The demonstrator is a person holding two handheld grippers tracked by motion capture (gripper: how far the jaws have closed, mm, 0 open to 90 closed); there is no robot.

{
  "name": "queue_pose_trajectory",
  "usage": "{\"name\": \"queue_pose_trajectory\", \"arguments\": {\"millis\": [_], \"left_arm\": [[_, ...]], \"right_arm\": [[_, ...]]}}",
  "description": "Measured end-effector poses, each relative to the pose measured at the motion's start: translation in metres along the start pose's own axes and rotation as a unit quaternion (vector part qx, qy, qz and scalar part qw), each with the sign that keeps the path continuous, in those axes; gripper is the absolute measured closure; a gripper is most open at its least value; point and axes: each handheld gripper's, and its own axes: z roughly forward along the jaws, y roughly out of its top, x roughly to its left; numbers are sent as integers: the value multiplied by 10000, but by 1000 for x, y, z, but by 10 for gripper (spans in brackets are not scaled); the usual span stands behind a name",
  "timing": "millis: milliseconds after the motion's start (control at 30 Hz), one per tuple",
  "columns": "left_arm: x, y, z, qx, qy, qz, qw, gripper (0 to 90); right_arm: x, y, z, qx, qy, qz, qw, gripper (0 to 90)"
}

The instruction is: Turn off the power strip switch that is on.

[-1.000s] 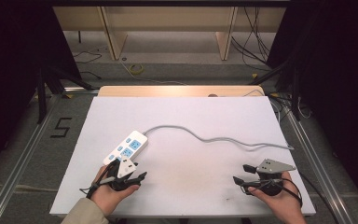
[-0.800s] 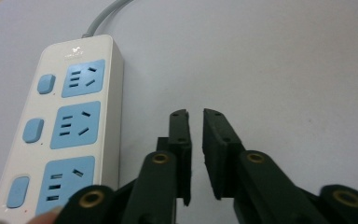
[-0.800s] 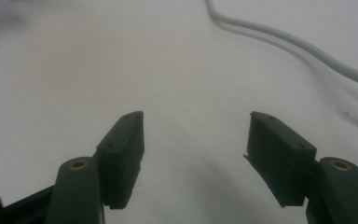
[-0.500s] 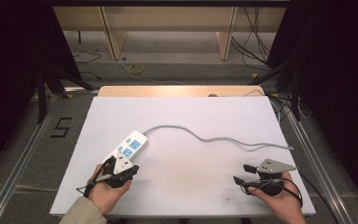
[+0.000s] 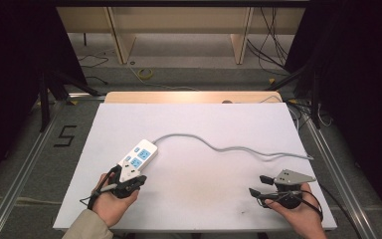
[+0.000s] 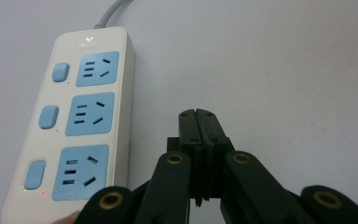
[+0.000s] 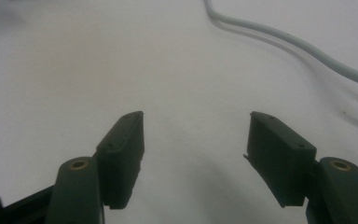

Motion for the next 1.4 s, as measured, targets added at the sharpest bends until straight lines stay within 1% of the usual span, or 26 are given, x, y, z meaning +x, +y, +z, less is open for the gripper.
{"name": "queue_pose_trajectory", "arguments": {"millis": [100, 233, 367, 400, 433, 533, 600, 633, 967, 1067, 1133, 1400], "left_arm": [[2, 0, -2, 14, 61, -76, 10000, 900], [5, 1, -3, 41, 83, -92, 9999, 900], [8, 1, -4, 37, 125, -179, 9998, 900], [8, 1, -4, 43, 128, -185, 9997, 900], [9, 1, -5, 65, 142, -148, 9998, 900], [11, 1, -6, 70, 187, -166, 9997, 900], [12, 1, -6, 54, 209, -220, 9995, 900], [13, 1, -7, 73, 211, -197, 9996, 900], [20, 1, -10, 70, 305, -326, 9990, 900], [23, 0, -11, 108, 353, -304, 9989, 900], [24, 0, -11, 105, 387, -336, 9986, 900], [27, 0, -13, 129, 436, -346, 9984, 900]], "right_arm": [[0, 0, 0, 2, -1, -5, 10000, 375], [0, 0, 0, 3, -2, -5, 10000, 374], [0, 0, 0, 3, -2, -3, 10000, 375], [0, 0, 0, 4, -1, -2, 10000, 375], [0, 0, 0, 5, 0, -1, 10000, 374], [0, 0, 0, 6, 0, -2, 10000, 375], [0, 0, 0, 2, -1, -7, 10000, 375], [0, 0, 0, 5, -1, -6, 10000, 375], [0, 0, 0, -7, 2, 2, 10000, 375], [0, 0, 0, 4, 1, 1, 10000, 375], [0, 0, 0, 4, 1, -1, 10000, 375], [0, 0, 0, -7, 5, 4, 10000, 374]]}}
